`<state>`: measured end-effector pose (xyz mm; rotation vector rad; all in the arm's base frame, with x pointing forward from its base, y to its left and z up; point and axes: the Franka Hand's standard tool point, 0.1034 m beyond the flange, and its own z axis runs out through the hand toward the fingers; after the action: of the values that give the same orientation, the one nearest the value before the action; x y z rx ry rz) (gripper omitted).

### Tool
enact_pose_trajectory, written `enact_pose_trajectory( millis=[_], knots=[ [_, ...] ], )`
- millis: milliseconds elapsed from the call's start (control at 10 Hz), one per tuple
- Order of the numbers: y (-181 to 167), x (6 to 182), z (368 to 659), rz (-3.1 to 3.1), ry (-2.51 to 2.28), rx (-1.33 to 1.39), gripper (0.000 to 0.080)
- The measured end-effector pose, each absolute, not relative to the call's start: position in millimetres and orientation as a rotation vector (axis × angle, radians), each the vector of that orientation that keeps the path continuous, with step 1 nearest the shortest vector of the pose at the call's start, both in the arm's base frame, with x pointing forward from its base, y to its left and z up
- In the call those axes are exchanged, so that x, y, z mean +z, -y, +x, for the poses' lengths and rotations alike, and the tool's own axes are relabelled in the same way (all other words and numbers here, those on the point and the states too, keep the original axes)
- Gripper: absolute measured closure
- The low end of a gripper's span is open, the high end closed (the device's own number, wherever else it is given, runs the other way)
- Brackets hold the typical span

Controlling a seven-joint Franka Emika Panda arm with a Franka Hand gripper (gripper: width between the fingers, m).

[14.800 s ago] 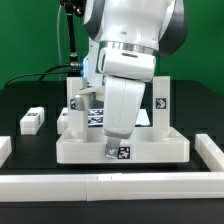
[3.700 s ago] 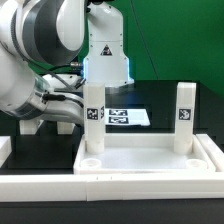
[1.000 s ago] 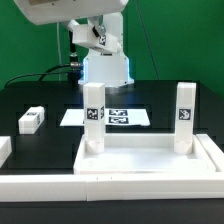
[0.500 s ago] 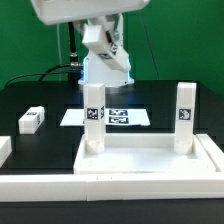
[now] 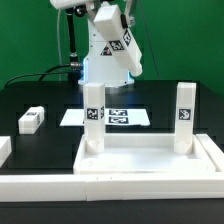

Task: Assemble desk

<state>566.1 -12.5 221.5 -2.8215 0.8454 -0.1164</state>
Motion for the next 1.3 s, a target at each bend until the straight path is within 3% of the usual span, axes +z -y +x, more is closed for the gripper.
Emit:
enact_pose_trajectory(
  millis=[500, 700, 1100, 1300],
  knots=[
    [-37, 209.1, 606, -2.911, -0.760, -0.638, 0.0511],
    [-70, 212.6, 621, -2.837, -0.716, -0.789, 0.0511],
    [-70, 202.7, 617, -2.840, -0.709, -0.772, 0.0511],
    [-72, 182.3, 620, -2.941, -0.524, -0.775, 0.0511]
  ],
)
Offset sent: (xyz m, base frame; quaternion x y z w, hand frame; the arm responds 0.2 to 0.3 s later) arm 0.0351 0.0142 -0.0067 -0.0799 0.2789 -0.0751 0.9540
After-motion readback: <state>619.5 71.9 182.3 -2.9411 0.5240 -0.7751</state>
